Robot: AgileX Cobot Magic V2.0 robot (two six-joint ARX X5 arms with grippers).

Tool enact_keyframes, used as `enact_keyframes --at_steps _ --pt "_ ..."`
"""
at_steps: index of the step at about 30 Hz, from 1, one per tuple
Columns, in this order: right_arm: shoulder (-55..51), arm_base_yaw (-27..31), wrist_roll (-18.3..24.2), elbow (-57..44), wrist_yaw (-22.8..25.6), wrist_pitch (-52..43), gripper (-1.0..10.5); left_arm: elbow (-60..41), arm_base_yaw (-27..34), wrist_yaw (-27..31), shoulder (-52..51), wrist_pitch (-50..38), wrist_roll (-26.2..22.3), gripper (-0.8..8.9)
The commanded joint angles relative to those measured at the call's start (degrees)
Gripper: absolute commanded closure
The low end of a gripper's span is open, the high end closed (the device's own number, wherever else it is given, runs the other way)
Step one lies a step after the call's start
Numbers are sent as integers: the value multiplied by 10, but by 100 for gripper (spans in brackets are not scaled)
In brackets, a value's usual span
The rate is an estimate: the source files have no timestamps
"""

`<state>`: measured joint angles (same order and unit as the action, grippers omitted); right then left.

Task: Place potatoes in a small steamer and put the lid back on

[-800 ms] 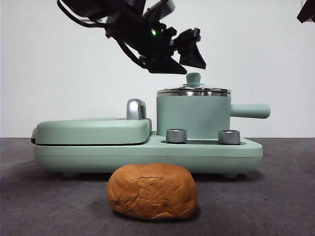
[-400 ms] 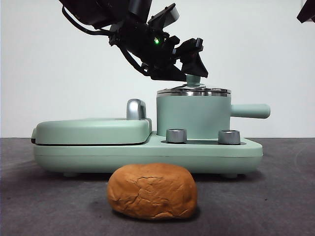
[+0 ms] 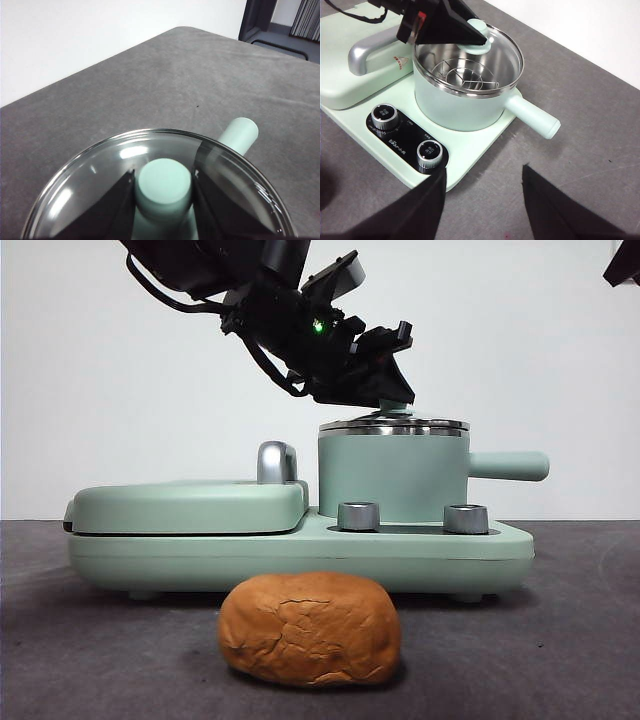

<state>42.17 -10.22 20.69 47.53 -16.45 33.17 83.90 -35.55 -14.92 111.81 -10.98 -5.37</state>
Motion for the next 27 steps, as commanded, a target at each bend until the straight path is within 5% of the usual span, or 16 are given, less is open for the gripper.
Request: enact_keyframes --at_steps 1,27 --pt "4 -2 -8 9 0 -6 706 12 -5 1 15 11 -14 808" --pt "4 -2 -8 9 0 -6 706 19 -2 2 -94 18 -17 808"
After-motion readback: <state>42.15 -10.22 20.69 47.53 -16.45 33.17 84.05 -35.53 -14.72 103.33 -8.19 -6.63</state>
